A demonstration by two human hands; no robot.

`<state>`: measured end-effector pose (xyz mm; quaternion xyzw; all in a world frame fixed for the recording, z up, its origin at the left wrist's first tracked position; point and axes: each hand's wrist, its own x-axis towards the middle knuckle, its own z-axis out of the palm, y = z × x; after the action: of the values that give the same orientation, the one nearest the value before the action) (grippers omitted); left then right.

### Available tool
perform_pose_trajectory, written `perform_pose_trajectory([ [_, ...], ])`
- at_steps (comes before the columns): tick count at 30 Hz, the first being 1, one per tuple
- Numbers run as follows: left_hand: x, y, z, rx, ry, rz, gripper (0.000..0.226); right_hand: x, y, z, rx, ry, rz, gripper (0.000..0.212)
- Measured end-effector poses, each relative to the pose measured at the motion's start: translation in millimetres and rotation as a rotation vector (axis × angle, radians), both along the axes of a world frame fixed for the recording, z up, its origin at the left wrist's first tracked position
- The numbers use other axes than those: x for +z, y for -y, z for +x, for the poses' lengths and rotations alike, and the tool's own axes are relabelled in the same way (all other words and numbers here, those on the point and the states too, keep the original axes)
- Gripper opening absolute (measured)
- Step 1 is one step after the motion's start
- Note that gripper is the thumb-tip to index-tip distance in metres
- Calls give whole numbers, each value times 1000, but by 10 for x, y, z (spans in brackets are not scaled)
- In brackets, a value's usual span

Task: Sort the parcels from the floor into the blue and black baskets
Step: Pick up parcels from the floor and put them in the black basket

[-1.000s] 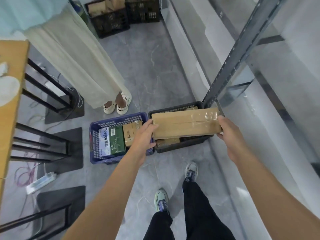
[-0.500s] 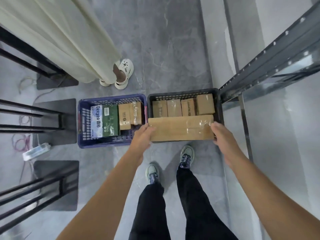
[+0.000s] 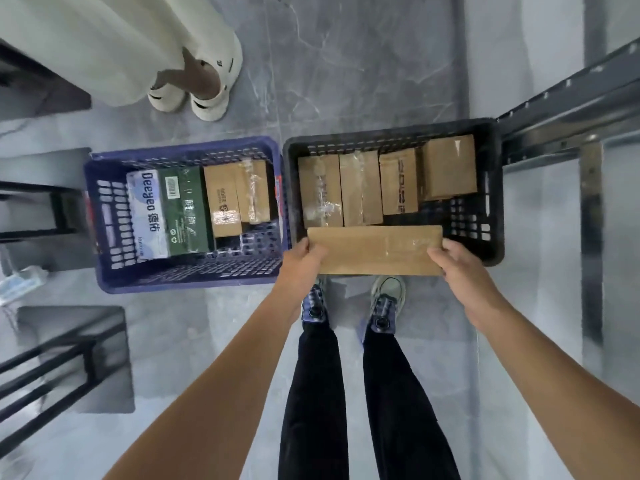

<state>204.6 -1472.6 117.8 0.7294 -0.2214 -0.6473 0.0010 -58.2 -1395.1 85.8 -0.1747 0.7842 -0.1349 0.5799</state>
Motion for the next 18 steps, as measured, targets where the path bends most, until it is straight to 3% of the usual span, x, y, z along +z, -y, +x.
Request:
perform_pose_trajectory([
  [4, -595, 66, 41, -96, 44, 52, 92, -380, 132, 92, 29, -42, 24, 64],
  [8, -1019, 105, 72, -154, 52, 92, 97, -726, 188, 125, 82, -89, 36, 52],
  [12, -1198, 129, 47, -186, 27, 146, 131, -912, 241, 157, 151, -93, 80, 37],
  [15, -1341, 95, 34, -258, 47, 131, 114, -1025, 256, 169, 217, -98, 92, 55],
  [18, -1405, 108, 7, -287, 68, 168, 106, -1160, 286, 178, 270, -88, 97, 34],
])
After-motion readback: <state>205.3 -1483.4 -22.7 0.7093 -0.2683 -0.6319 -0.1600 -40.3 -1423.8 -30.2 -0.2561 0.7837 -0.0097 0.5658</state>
